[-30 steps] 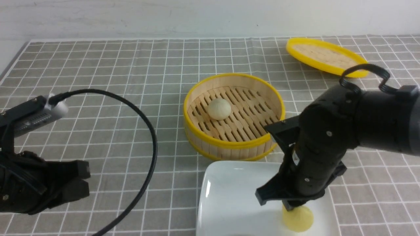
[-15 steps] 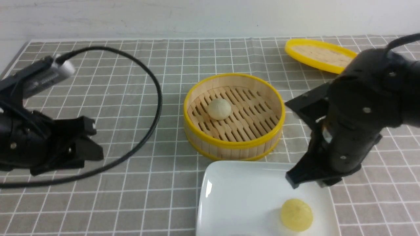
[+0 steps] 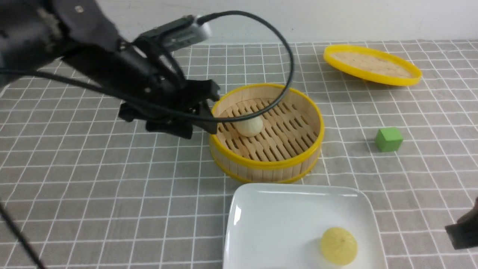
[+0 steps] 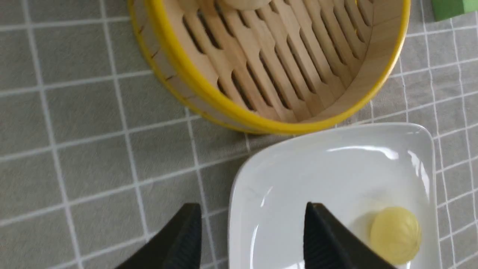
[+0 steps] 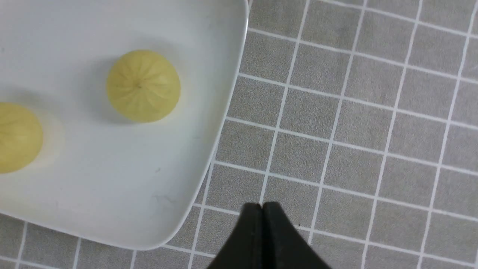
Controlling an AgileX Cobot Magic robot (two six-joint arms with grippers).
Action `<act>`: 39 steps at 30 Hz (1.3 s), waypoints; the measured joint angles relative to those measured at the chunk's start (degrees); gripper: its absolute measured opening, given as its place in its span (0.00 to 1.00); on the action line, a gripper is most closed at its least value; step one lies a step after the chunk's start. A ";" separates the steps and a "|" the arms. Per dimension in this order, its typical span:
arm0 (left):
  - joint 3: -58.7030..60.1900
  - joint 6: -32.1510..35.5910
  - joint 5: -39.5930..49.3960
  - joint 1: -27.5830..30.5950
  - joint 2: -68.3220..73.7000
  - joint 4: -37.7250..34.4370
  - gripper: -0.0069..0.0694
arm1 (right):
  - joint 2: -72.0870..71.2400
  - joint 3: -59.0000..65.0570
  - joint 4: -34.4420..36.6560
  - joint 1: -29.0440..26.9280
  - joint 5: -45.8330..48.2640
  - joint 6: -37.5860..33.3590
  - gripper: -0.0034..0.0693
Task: Put the steamed buns into the plate on the grey tablecloth.
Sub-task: 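Reach into the bamboo steamer and grasp a bun with the left gripper, then carry the bun from the bamboo steamer to the plate with the left gripper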
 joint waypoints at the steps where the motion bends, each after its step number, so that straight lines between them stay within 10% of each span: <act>1: -3.97 -1.48 0.52 -1.67 3.45 2.40 0.60 | -1.43 1.70 0.15 0.00 -0.86 1.59 0.03; 23: -32.13 -12.05 0.44 -8.67 32.26 23.48 0.60 | -3.65 5.88 1.88 0.00 -6.95 6.06 0.03; 31: -32.54 -10.78 1.27 -8.74 32.02 21.24 0.17 | -3.65 5.88 2.09 0.00 -8.68 6.11 0.04; 39: -33.52 -4.00 16.04 -8.89 20.09 18.89 0.12 | -9.31 5.94 -2.60 0.00 -1.94 6.11 0.04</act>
